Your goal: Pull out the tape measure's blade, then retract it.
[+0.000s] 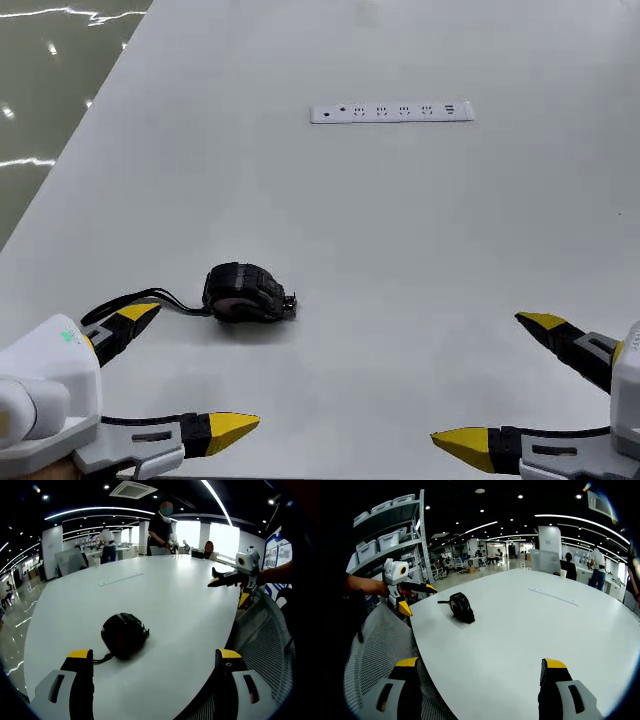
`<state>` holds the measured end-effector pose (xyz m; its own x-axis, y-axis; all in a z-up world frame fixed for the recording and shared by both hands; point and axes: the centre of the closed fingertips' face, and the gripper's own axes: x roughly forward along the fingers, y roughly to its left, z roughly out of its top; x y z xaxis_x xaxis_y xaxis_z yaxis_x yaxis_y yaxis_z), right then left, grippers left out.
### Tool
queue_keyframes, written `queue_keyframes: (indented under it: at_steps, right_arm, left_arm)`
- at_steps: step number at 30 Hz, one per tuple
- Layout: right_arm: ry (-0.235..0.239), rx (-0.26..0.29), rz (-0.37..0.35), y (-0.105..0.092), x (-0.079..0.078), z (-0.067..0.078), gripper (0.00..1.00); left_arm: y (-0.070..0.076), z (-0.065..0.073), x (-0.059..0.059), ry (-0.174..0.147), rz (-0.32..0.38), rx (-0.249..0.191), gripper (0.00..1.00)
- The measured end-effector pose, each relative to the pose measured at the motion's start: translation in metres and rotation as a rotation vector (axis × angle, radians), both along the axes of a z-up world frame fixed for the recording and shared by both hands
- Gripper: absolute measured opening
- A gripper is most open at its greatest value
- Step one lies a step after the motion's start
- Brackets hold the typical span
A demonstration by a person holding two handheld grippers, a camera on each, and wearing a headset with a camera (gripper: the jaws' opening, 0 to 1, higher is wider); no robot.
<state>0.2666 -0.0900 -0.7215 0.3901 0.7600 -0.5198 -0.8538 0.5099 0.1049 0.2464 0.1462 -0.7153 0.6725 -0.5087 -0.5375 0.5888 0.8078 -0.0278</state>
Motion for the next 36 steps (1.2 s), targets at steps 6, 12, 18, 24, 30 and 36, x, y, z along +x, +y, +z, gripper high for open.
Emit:
queue_keyframes:
  at_steps: [6,12,18,24,30,36]
  right_arm:
    - [0.015,-0.003,0.037,0.004,0.004,-0.001,0.99]
    - [0.022,-0.009,0.066,0.007,0.01,-0.005,0.99]
    - [0.025,-0.02,0.093,0.009,0.018,-0.008,0.99]
    - [0.027,-0.031,0.115,0.012,0.026,-0.011,0.99]
    - [0.032,-0.039,0.143,0.017,0.031,-0.016,0.99]
    - [0.028,-0.049,0.176,0.025,0.038,-0.019,0.99]
  left_arm:
    - [0.0,0.001,0.008,0.001,-0.023,0.009,0.99]
    - [0.003,-0.002,0.016,0.008,-0.053,0.029,0.99]
    - [0.005,-0.005,0.023,0.02,-0.079,0.035,0.99]
    - [0.007,-0.008,0.031,0.031,-0.098,0.04,0.99]
    - [0.007,-0.013,0.038,0.045,-0.127,0.049,0.97]
    - [0.007,-0.013,0.048,0.045,-0.152,0.062,0.96]
